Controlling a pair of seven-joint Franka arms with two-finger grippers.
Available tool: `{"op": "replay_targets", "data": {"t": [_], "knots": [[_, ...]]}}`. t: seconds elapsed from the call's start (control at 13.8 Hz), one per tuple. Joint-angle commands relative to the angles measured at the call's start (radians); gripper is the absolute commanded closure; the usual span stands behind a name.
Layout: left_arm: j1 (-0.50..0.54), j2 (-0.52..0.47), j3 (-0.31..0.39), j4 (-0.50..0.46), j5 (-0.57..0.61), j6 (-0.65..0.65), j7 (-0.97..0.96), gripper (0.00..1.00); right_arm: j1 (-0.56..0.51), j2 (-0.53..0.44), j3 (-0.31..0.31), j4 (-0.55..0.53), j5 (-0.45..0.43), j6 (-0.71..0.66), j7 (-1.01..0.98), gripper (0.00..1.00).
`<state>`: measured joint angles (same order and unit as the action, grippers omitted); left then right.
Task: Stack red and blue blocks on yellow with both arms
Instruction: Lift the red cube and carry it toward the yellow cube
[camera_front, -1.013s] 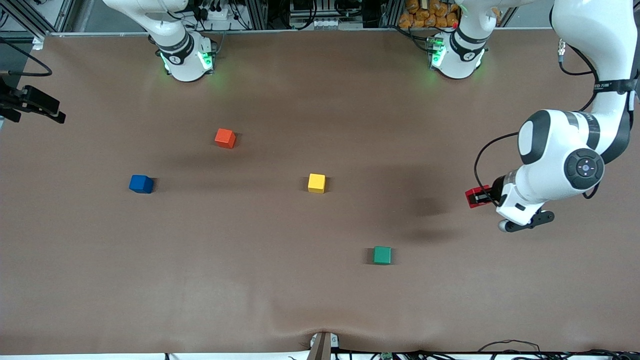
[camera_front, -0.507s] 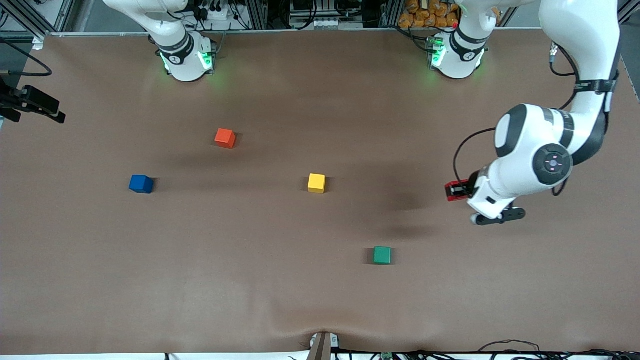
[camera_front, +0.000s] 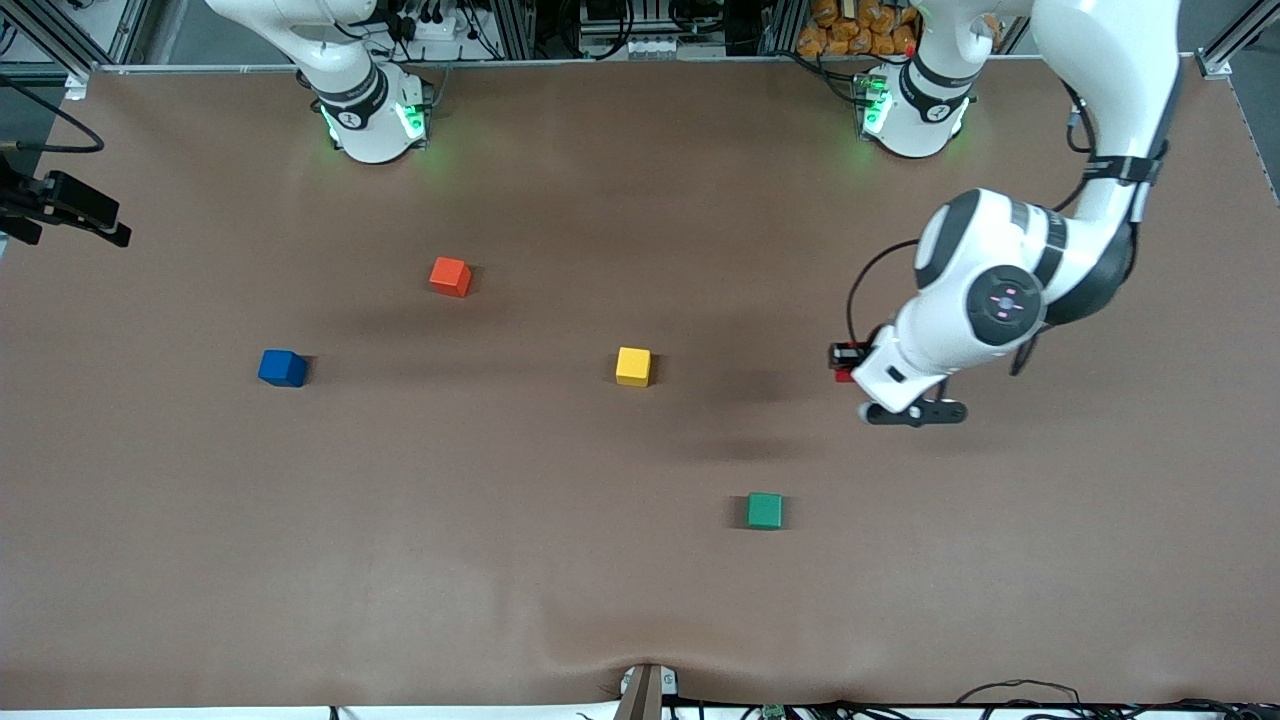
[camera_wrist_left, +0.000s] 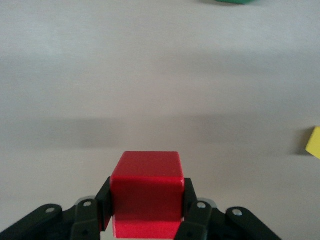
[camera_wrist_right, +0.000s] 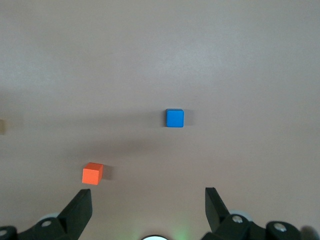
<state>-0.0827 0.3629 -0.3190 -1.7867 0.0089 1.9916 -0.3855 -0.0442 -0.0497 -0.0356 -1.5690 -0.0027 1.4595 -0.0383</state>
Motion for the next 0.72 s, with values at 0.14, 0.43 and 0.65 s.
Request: {"op": "replay_targets", "data": {"t": [0.14, 0.43, 0.65], "knots": [[-0.087, 0.010, 0.000, 0.001, 0.017, 0.035, -0.015, 1.00, -0.010, -0.024, 0.003, -0.025, 0.015, 0.001, 0.011, 0.00], [-0.150, 0.062, 0.000, 0.050, 0.042, 0.033, -0.114, 1.00, -0.017, -0.024, 0.003, -0.025, 0.015, 0.001, 0.011, 0.00], [-0.207, 0.117, 0.001, 0.110, 0.043, 0.035, -0.159, 1.00, -0.017, -0.024, 0.003, -0.025, 0.015, 0.001, 0.011, 0.00]]}}
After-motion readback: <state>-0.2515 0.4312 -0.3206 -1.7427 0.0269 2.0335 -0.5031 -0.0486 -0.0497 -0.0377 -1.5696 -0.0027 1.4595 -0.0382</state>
